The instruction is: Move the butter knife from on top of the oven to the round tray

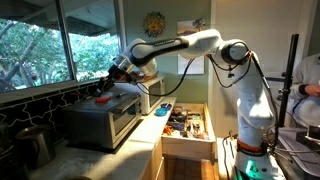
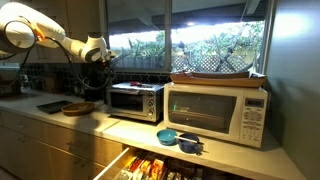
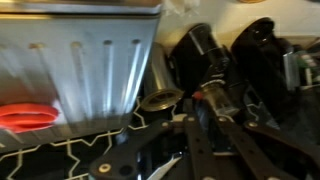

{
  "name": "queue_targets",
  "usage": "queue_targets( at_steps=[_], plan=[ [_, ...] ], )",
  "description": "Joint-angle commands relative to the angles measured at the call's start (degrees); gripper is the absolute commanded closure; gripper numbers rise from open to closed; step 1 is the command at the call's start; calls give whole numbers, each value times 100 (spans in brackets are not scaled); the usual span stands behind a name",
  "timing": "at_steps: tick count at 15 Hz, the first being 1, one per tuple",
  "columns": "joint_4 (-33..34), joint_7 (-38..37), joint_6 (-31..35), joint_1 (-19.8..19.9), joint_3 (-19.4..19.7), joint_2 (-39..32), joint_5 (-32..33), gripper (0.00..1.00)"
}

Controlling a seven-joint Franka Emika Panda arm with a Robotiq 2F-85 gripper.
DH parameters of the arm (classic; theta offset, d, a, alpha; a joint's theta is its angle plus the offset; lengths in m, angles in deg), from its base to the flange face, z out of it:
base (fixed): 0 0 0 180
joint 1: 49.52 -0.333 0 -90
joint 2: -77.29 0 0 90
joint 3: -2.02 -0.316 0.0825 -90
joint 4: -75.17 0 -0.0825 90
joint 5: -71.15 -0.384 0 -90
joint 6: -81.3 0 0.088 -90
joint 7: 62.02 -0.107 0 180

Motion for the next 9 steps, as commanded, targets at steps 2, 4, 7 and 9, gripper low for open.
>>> queue_targets(
  at_steps=[2,4,7,9],
  plan=[
    [-238,1176,-1308,134,-427,852,-1453,98],
    [32,923,-1207,-197,-122,601,-1148,90],
    [42,983,-1709,-212,-76,949,-1229,98],
    [-12,559,-2418,-350,-65,834,-798,98]
  ],
)
